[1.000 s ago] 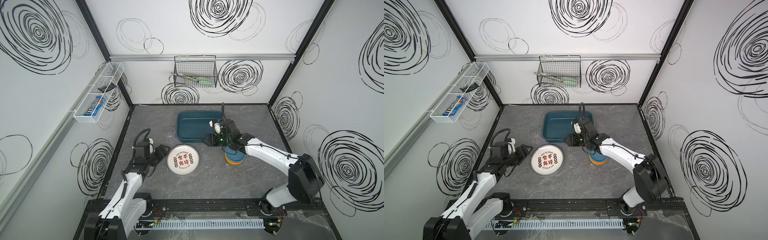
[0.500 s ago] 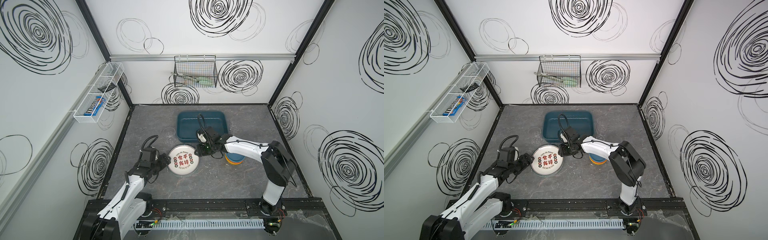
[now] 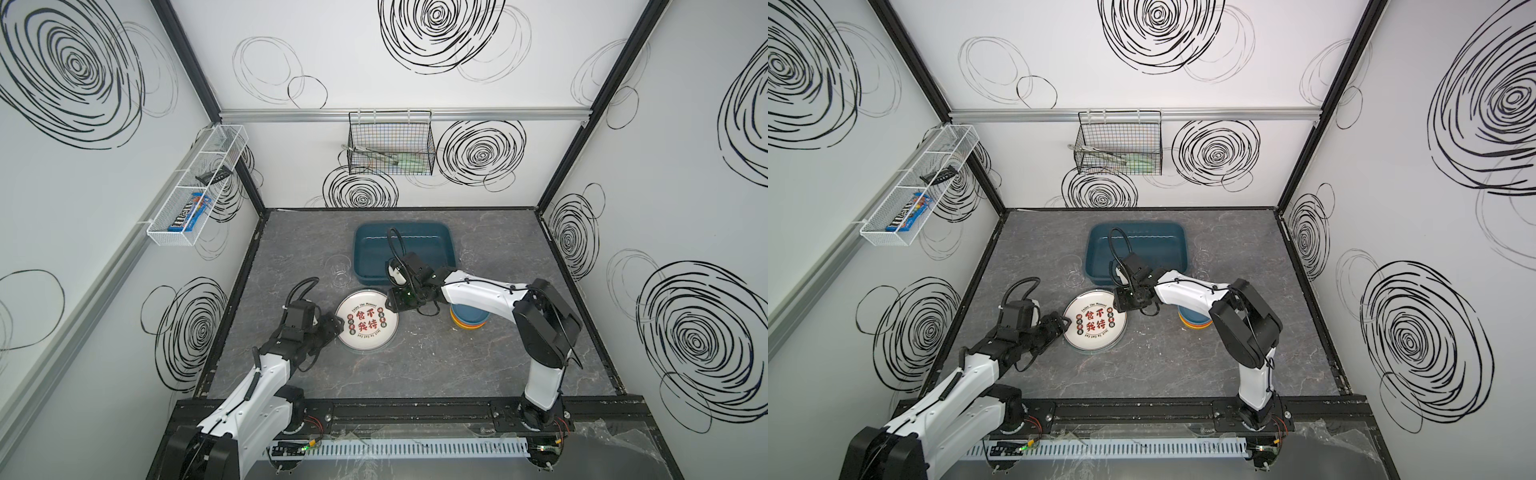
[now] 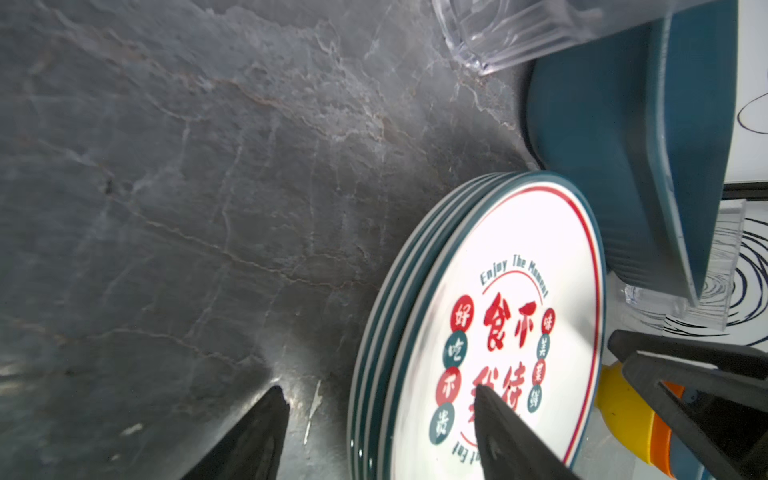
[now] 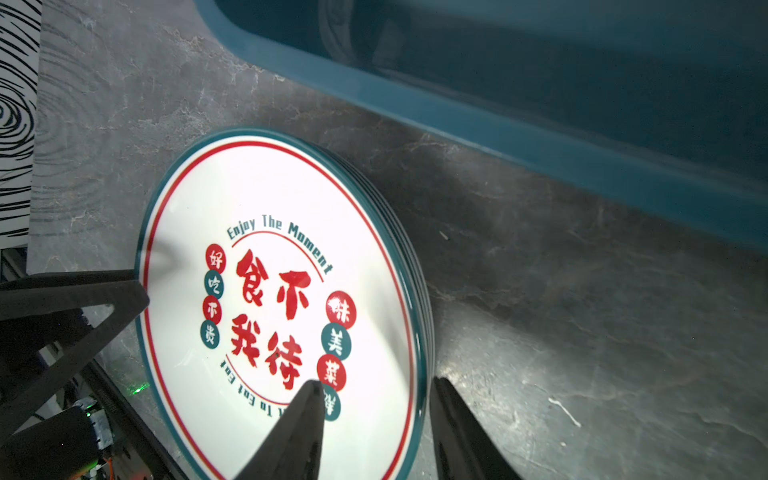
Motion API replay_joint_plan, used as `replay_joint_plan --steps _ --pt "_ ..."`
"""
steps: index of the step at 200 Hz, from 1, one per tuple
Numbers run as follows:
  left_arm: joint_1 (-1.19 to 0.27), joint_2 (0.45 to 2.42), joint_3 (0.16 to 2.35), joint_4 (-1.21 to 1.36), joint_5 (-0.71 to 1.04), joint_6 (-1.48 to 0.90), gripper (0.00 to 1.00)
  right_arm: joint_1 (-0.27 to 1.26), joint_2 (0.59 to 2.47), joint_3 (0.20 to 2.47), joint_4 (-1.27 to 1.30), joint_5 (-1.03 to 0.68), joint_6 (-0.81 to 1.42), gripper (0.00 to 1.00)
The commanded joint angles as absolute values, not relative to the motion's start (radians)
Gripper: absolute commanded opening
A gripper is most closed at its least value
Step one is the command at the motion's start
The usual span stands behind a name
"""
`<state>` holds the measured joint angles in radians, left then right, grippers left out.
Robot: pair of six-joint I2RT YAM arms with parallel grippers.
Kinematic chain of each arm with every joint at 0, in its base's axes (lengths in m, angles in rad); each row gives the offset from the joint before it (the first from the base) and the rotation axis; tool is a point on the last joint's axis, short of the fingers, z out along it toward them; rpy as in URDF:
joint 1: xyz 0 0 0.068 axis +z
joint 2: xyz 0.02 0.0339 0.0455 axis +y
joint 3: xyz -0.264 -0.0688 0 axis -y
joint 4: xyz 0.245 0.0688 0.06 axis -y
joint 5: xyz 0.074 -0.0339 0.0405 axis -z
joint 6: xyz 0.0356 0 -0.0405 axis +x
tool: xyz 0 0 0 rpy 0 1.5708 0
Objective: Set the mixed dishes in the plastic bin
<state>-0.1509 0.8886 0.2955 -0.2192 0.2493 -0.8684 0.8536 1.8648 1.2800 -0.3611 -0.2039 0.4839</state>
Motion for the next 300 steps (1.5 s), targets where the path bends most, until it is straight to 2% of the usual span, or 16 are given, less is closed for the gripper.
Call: replay_joint_plan --steps 1,54,105,219,300 --pt "-0.156 0.902 0.293 -0.154 0.255 -0.869 0.76 0.861 1.884 1.305 -0.401 -0.186 0.478 0.47" --pt "-0.156 1.005 0.337 -0.084 0.244 -0.847 0.77 0.86 1.875 1.299 -0.393 -0.179 0.485 0.5" --pt "-0.178 1.086 0.347 -0.001 0.296 -0.837 0.73 0.852 1.862 1.274 -0.376 -0.179 0.495 0.51" --pt "-0.285 1.068 0.345 0.027 0.319 -0.865 0.71 0.844 1.87 1.27 -0.37 -0.187 0.497 0.5" --pt "-0.26 0.967 0.305 -0.014 0.295 -0.885 0.74 0.847 1.881 1.275 -0.37 -0.205 0.494 0.47"
